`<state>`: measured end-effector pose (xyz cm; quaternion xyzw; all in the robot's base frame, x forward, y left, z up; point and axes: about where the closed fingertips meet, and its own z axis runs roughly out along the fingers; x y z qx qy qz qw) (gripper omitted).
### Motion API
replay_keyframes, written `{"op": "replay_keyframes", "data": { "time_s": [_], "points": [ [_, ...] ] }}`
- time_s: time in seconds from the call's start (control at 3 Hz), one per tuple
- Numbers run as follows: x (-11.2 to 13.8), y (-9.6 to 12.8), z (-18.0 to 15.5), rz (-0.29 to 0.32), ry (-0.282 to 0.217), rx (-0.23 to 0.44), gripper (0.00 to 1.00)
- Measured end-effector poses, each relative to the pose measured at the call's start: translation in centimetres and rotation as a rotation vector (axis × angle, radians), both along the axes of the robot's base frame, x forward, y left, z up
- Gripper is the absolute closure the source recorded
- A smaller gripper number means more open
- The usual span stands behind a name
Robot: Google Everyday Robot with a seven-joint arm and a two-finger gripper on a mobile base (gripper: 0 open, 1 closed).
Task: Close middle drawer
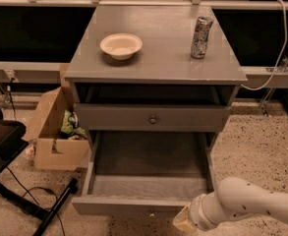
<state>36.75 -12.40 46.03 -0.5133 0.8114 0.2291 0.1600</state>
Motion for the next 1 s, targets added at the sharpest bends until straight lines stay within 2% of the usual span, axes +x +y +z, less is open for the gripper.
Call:
{"op": "replay_keyframes", "data": {
  "time_s": [0.33,0.67,1.0],
  "points": [
    [-1.0,0.6,-5.3,-0.027,0.027,0.031,1.00],
    [-0.7,1.8,-11.6,-0.062,0.022,0.104,1.00],
    [0.3,3.2,-15.7,-0.080,0.015,0.180,1.00]
  ]
}}
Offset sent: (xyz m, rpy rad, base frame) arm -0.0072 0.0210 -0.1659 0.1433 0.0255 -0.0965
